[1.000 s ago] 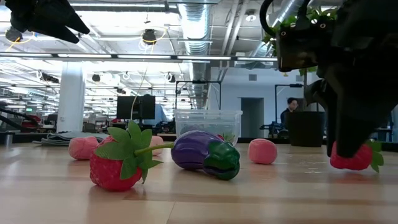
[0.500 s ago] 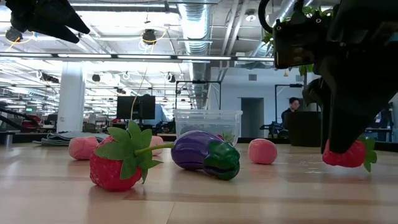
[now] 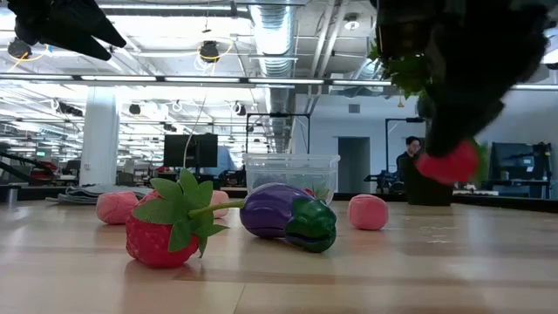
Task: Pick and placing Produce into tupperware
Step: Put the strawberry into the transparent bin
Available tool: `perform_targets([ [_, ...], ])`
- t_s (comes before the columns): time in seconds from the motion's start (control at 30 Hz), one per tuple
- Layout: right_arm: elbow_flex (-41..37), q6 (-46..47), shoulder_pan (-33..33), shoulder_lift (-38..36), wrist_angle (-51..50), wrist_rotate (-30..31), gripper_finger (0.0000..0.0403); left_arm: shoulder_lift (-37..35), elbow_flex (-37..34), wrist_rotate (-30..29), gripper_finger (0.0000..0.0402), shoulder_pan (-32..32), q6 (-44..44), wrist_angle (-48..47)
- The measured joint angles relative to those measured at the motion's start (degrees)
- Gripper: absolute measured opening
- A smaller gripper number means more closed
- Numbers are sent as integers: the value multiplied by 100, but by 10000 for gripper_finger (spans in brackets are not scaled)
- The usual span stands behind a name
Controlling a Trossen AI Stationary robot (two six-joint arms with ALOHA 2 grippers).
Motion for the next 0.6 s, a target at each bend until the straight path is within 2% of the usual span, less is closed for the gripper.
perform_targets([
  [0.6, 0, -314, -411, -726, 276, 637, 162, 0, 0, -110, 280, 0, 172, 241],
])
